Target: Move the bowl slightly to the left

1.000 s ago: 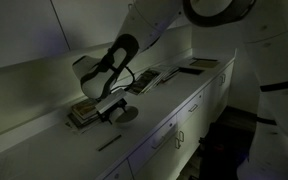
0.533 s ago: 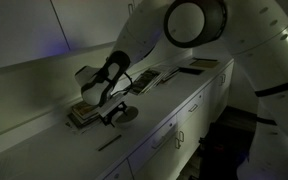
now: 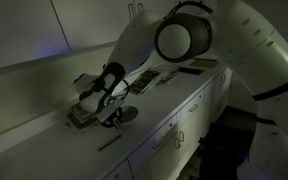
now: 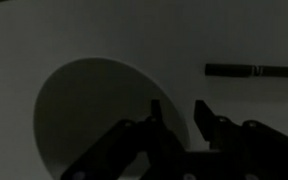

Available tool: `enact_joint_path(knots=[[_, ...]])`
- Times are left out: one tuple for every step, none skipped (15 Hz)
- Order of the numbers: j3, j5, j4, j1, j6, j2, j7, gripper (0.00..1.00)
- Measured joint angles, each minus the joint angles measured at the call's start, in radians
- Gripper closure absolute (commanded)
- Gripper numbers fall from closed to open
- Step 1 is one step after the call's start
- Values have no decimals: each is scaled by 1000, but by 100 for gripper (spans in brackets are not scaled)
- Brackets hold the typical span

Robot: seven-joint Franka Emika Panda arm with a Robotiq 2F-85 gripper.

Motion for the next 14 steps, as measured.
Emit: enact_joint_path(knots=[[-3,0,4,1,0,3,-6,94],[-7,0,7,1,0,5,-9,100],[-10,0,10,1,0,5,-11,100],[-11,0,13,1,0,5,-13,100],[-12,0,16,1,0,5,-19,100],[-12,0,18,2,-1,5,-22,99],[-12,0,22,4,0,5,-23,99],[-11,1,28,8,0,4,-24,99],[-9,2,38,13,0,4,-24,99],[-6,6,50,21,0,4,-24,99],[-2,14,65,30,0,4,-24,99],[3,24,83,39,0,4,-24,99],[6,35,104,49,0,5,-24,99],[8,44,125,59,-1,6,-24,99]])
